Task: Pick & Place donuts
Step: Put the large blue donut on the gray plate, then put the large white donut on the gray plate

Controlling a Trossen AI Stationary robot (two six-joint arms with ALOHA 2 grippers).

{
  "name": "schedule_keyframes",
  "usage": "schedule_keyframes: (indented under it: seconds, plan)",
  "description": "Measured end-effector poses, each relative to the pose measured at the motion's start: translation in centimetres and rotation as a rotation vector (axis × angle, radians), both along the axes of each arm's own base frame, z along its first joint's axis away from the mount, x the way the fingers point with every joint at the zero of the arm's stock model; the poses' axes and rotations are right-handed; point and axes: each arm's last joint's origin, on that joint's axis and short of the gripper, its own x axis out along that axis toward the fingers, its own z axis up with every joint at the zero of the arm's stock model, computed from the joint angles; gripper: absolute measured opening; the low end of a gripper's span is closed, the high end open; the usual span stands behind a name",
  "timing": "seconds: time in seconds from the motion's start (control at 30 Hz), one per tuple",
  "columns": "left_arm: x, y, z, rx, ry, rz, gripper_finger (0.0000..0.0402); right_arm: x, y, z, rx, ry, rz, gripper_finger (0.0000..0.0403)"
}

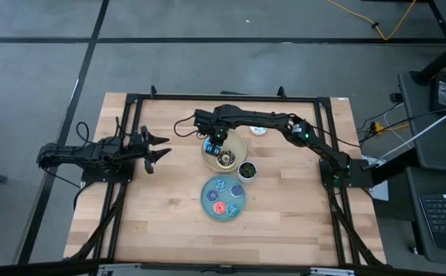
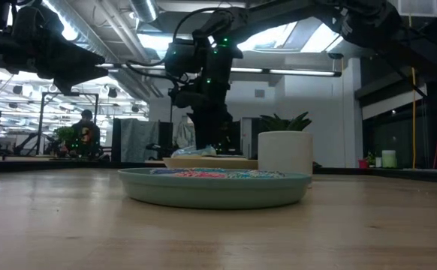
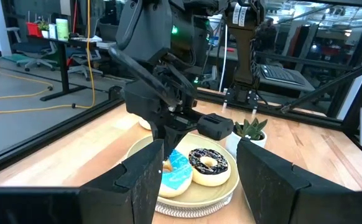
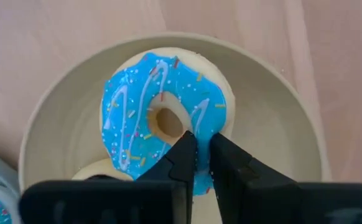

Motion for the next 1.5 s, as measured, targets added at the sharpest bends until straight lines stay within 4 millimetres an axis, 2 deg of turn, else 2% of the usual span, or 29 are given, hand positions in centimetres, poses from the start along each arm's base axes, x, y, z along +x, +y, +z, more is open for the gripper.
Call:
schedule_keyframes:
  seconds: [0.1,0.43,0.6,0.93,1.17,1.3,1.5]
  plan:
    - [0.0,0.0,0.0,0.0,0.0,-0.001,0.0196,0.1,0.0,0.0,0.016,-0.009,0.016,0.0064]
    - [0.0,0.0,0.0,0.0,0.0,0.0,0.0196,0.1,0.0,0.0,0.017,-0.012,0.018,0.0189]
    - [0.0,0.0,0.0,0.0,0.0,0.0,0.0196,0.0,0.1,0.3,0.016,-0.018,0.019,0.0221]
    - [0.0,0.0,0.0,0.0,0.0,0.0,0.0196,-0.4,-0.2,2.3,0.01,-0.057,-0.003,0.0232]
    - [0.0,0.0,0.0,0.0,0.0,0.0,0.0196,-1.0,-0.5,5.4,0.03,-0.084,-0.113,0.0232]
    - [0.0,0.0,0.0,0.0,0.0,0.0,0.0196,-1.8,-0.6,7.2,0.029,-0.119,-0.223,0.0232]
    - [0.0,0.0,0.0,0.0,0.0,0.0,0.0196,-2.6,-1.6,8.3,0.021,-0.141,-0.453,0.0232]
